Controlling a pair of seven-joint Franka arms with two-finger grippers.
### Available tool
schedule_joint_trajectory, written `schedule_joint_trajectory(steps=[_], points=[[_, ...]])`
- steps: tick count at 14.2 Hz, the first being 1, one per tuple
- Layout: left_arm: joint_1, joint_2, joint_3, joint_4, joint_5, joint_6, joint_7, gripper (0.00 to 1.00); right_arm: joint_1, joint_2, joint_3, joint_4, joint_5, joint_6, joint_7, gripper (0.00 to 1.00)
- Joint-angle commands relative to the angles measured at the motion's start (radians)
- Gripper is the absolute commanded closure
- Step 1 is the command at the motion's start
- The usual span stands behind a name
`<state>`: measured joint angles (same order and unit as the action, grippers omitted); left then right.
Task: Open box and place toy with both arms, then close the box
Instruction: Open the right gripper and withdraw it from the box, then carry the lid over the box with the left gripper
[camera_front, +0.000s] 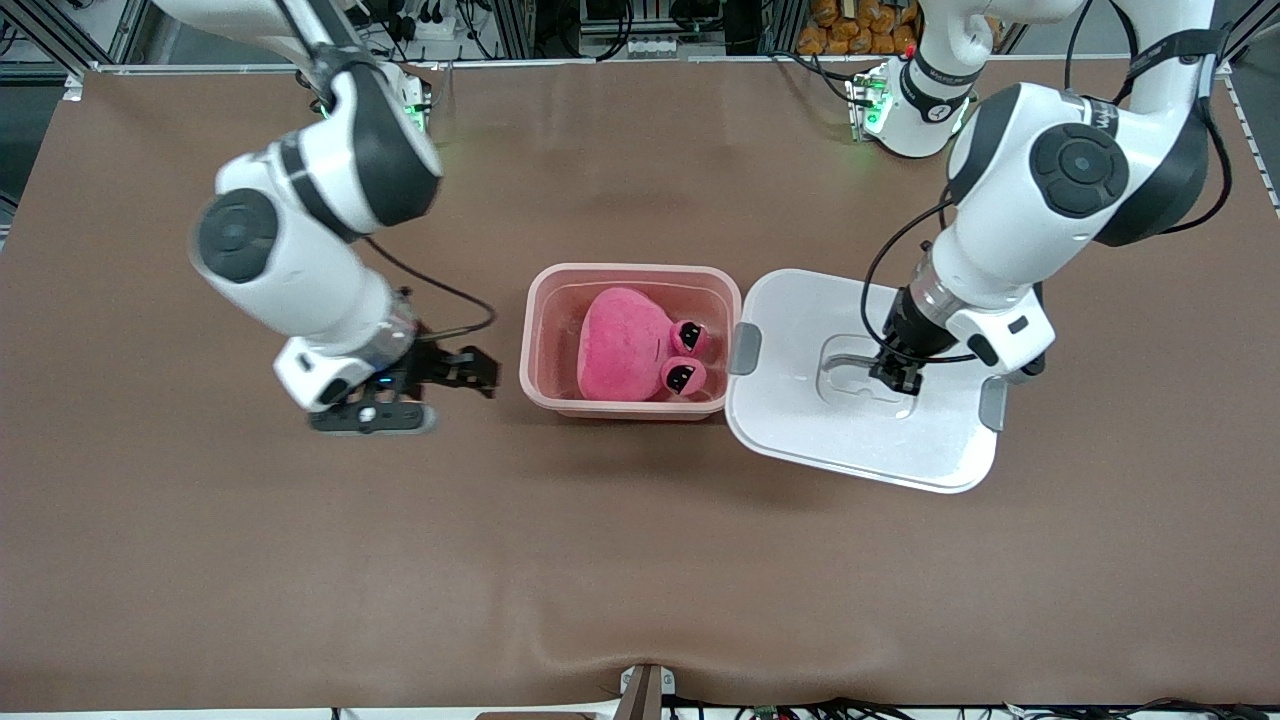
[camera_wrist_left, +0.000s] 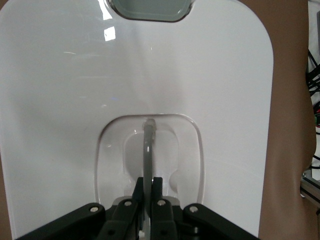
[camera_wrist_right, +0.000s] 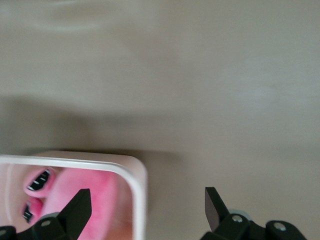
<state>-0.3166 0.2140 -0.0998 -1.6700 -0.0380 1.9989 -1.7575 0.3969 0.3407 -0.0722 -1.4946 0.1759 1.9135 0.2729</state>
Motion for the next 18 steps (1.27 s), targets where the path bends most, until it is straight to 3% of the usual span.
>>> schedule_joint_trajectory(steps=[1, 8, 12, 18], points=[[-0.009, 0.028, -0.053, 0.041, -0.005, 0.017, -0.101, 1.00, -0.082, -0.118, 0.025, -0.085, -0.015, -0.063, -0.089, 0.00], [-0.127, 0.103, -0.057, 0.065, 0.059, 0.061, -0.282, 1.00, -0.300, -0.261, 0.023, -0.084, -0.036, -0.277, -0.348, 0.00], [-0.183, 0.140, -0.057, 0.070, 0.078, 0.080, -0.351, 1.00, -0.328, -0.359, 0.023, -0.082, -0.151, -0.384, -0.379, 0.00], [-0.263, 0.269, -0.057, 0.192, 0.144, 0.083, -0.513, 1.00, -0.389, -0.437, 0.026, -0.079, -0.157, -0.513, -0.390, 0.00]])
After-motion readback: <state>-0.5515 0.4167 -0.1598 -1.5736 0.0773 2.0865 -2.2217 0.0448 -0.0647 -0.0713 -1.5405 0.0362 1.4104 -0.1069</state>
